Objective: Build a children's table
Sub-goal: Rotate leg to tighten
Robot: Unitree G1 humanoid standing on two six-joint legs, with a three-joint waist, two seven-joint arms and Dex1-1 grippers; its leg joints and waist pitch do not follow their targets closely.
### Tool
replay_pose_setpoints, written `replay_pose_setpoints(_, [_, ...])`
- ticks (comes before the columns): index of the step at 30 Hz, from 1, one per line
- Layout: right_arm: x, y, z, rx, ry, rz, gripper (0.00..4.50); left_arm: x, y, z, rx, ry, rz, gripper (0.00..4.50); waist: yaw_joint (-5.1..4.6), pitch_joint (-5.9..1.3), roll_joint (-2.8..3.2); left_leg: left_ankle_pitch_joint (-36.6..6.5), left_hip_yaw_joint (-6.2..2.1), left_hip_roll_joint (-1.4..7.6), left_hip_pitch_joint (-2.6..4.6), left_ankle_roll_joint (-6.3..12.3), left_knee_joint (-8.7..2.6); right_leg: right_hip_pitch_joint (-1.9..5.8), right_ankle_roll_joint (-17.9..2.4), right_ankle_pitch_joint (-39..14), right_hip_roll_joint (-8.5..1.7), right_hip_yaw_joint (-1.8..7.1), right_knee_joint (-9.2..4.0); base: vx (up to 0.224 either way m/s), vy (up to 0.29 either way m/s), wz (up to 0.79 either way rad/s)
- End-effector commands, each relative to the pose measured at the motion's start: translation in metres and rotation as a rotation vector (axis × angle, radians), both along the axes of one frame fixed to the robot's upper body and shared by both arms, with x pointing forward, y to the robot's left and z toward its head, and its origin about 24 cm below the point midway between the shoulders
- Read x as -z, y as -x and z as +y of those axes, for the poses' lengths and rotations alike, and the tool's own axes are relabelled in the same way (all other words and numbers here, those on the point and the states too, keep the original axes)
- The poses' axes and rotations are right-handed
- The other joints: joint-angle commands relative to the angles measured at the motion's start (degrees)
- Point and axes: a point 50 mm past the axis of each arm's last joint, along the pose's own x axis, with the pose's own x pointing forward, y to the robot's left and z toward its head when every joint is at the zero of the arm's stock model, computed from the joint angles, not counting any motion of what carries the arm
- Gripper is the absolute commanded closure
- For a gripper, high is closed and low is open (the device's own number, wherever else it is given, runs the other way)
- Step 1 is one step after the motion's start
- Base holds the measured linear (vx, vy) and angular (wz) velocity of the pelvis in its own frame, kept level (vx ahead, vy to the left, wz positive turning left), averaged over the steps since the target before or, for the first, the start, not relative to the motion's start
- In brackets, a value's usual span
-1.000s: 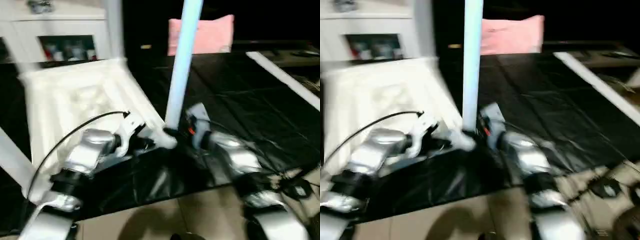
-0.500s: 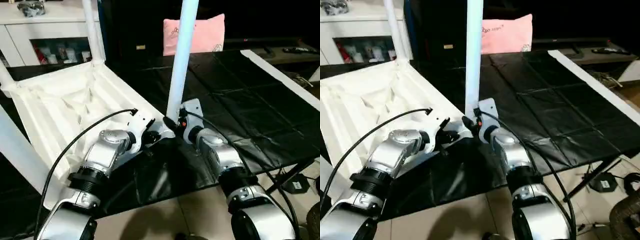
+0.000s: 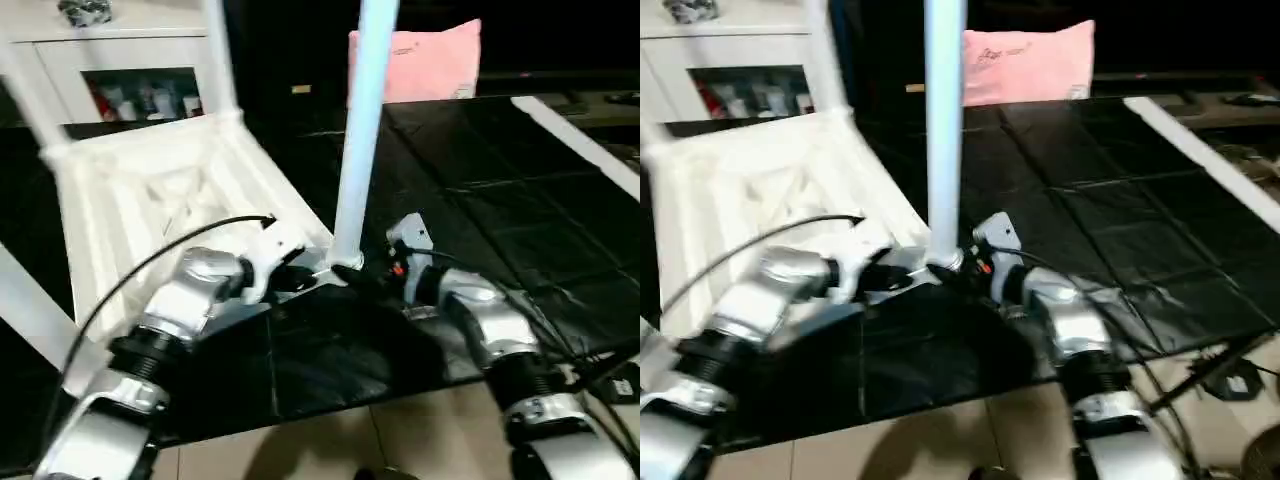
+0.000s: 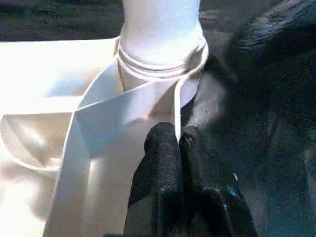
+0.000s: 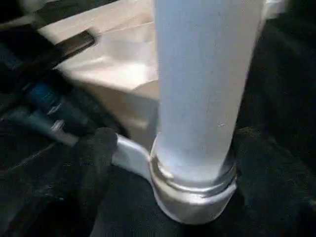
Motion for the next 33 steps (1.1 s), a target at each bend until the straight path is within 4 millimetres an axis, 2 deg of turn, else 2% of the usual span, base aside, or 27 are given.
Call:
replay_pose_setpoints(1, [-0.008,0.002,0.001,-0.087,-0.004,-0.046,0.26,0.006,0.008,-0.003,0.120,-0.004,0.037,4.50,0.42,-4.43,-0.07,-7.7,2.17,-1.24,-1.13,5.54,-2.94,4.12,-10.8,-16.2,-2.27,2.81,-3.30,0.000,0.000,0.00])
replay_pose_setpoints(2, [-0.010,0.002,-0.001,-0.109,0.006,-0.063,0.16,0.005,0.008,-0.001,0.154,-0.006,0.030,4.50,0.45,-4.48,-0.37,-5.9,2.22,-1.24,-1.57,5.72,-2.86,4.44,-12.1,-12.5,-2.14,2.74,-2.68,0.000,0.000,0.00])
replay_pose_setpoints(3, [-0.011,0.003,-0.003,-0.140,0.017,-0.075,0.07,0.003,0.009,0.001,0.189,0.005,0.031,4.50,0.57,-4.41,-0.41,-5.8,2.38,-1.29,-1.44,5.92,-2.75,4.25,-12.7,-11.0,-2.02,2.84,-2.50,0.000,0.000,0.00])
replay_pose_setpoints(6, [-0.012,0.009,-0.005,-0.237,0.026,-0.070,0.07,-0.001,0.013,0.002,0.269,0.031,0.052,4.50,1.15,-4.58,-0.26,-5.2,2.52,-1.10,-1.23,6.45,-2.73,4.29,-13.8,-8.8,-1.95,2.88,-1.97,0.000,0.000,0.00])
replay_pose_setpoints(9, [-0.013,0.015,-0.006,-0.343,0.000,-0.024,0.07,-0.003,0.017,0.004,0.356,0.011,0.079,4.50,1.85,-4.43,-0.07,-6.4,2.76,-0.80,-1.09,6.79,-2.71,4.13,-14.4,-8.7,-1.90,2.87,-1.92,0.000,0.000,0.00])
replay_pose_setpoints(11, [-0.014,0.016,-0.006,-0.383,-0.017,0.000,0.07,-0.004,0.019,0.005,0.397,0.001,0.089,4.50,2.18,-4.37,-0.06,-7.1,2.80,-0.77,-1.09,6.40,-2.74,4.14,-14.0,-9.8,-1.95,2.92,-1.99,0.000,0.000,0.00])
replay_pose_setpoints(14, [-0.015,0.016,-0.007,-0.406,-0.028,-0.005,0.48,-0.004,0.022,0.005,0.444,-0.009,0.102,4.50,2.87,-4.26,-0.20,-8.2,2.92,-0.77,-1.03,5.13,-2.76,3.95,-12.9,-12.7,-2.11,3.10,-2.24,0.000,0.000,0.00])
replay_pose_setpoints(15, [-0.014,0.016,-0.007,-0.421,-0.028,0.001,0.48,-0.004,0.024,0.005,0.467,-0.011,0.108,4.50,3.07,-4.23,-0.19,-8.7,2.92,-0.80,-0.99,4.56,-2.75,3.87,-12.5,-13.8,-2.15,3.14,-2.28,0.000,0.000,0.00])
replay_pose_setpoints(17, [-0.014,0.017,-0.007,-0.451,-0.030,0.022,0.67,-0.004,0.025,0.004,0.492,-0.012,0.116,4.50,3.17,-4.14,-0.37,-9.3,2.89,-0.91,-1.15,3.98,-2.77,3.96,-11.5,-16.0,-2.15,3.12,-2.45,0.000,0.000,0.00])
replay_pose_setpoints(20, [-0.012,0.019,-0.007,-0.495,-0.019,0.049,0.90,-0.004,0.026,0.003,0.520,-0.021,0.123,4.50,3.18,-4.07,-0.32,-10.0,2.86,-0.96,-1.11,3.49,-2.73,3.79,-10.4,-18.4,-2.11,3.08,-2.78,0.000,0.000,0.00])
replay_pose_setpoints(33, [-0.011,0.023,-0.007,-0.557,-0.020,0.096,2.05,-0.003,0.025,0.006,0.528,-0.045,0.123,4.50,3.25,-4.35,-0.50,-8.2,2.81,-0.94,-1.29,3.76,-2.46,3.85,-10.7,-16.6,-1.99,3.10,-2.32,0.000,0.000,0.00])
